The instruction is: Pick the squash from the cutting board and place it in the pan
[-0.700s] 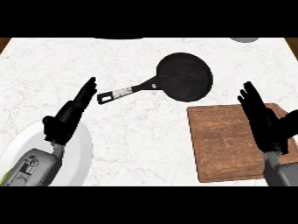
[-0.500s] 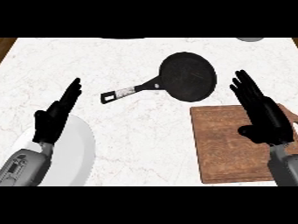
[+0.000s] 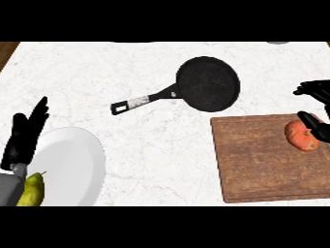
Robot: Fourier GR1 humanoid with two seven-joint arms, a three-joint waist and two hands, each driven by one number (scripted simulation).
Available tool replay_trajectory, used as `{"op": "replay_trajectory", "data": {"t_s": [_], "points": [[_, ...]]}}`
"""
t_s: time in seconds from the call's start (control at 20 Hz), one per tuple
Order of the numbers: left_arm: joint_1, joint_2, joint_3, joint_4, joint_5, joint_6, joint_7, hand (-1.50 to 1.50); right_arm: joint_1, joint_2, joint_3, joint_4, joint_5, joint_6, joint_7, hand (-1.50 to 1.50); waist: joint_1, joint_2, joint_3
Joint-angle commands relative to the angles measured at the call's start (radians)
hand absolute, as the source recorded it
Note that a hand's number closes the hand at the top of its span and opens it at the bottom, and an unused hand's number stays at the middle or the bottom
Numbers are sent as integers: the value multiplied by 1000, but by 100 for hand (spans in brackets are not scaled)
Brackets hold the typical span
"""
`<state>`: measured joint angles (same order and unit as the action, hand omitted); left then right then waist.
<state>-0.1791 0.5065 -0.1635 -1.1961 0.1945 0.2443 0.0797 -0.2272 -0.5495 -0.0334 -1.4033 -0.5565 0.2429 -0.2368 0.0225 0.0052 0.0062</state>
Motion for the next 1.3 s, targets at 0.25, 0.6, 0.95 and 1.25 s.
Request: {"op": "replay_trajectory", "data": {"t_s": [0.25,0.6,0.95,1.25], "points": [[14,30,26,-16,-19,25,71,0,-2,-273,-150,279,43,532,-337,-150,-8,-1,-3],[2,23,25,-33,-21,12,91,0,-108,-431,-49,231,366,422,-321,-150,5,-1,-5],[0,14,15,-52,-34,7,127,0,-204,-526,103,132,622,380,-249,-150,11,0,-6],[11,12,43,-21,-58,18,96,0,-193,-500,233,64,852,304,-253,-150,-8,-2,-6]]}}
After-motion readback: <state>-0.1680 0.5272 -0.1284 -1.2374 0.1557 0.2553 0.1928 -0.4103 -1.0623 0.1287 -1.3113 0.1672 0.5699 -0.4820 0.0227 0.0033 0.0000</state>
